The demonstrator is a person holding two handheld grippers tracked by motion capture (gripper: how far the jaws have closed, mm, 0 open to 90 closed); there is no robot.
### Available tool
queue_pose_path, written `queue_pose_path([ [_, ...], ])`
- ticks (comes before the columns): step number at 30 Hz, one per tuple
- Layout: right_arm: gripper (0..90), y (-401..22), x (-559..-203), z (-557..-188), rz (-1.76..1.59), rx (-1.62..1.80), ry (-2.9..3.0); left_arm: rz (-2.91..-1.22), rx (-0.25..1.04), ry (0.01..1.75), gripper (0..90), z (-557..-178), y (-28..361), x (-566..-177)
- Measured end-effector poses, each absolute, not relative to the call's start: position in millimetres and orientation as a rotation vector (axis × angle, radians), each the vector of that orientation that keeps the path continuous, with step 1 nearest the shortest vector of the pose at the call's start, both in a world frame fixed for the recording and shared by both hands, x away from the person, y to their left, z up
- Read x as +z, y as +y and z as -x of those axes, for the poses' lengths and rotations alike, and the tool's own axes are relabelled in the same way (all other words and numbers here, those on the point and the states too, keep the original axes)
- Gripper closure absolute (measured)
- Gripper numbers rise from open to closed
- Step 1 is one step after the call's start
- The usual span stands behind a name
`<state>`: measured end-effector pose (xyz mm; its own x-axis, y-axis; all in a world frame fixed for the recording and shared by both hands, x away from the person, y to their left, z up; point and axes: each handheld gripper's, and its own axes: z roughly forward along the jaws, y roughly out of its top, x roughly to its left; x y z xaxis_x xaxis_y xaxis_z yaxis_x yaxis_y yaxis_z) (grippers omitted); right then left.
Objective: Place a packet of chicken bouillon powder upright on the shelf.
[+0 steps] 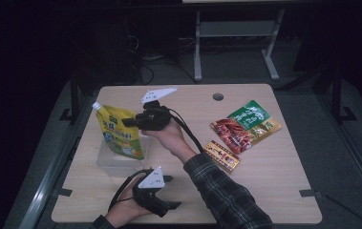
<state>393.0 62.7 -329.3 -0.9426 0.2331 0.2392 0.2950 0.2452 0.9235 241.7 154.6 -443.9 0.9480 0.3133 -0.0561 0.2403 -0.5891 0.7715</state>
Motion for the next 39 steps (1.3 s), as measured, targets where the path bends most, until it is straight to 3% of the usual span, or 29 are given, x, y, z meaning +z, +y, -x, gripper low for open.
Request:
queue_pose_path([
  [33,86.4,60,-361,-378,0.561,-1.814,-2.503,-2.227,0.106,0.394,13.6,-243,156,-444],
  [35,85.4,59,-361,-378,0.559,-1.803,-2.507,-2.228,0.105,0.395,13.6,-242,156,-444],
  [39,73.0,55,-359,-377,0.547,-1.794,-2.509,-2.232,0.105,0.391,13.6,-243,156,-445],
])
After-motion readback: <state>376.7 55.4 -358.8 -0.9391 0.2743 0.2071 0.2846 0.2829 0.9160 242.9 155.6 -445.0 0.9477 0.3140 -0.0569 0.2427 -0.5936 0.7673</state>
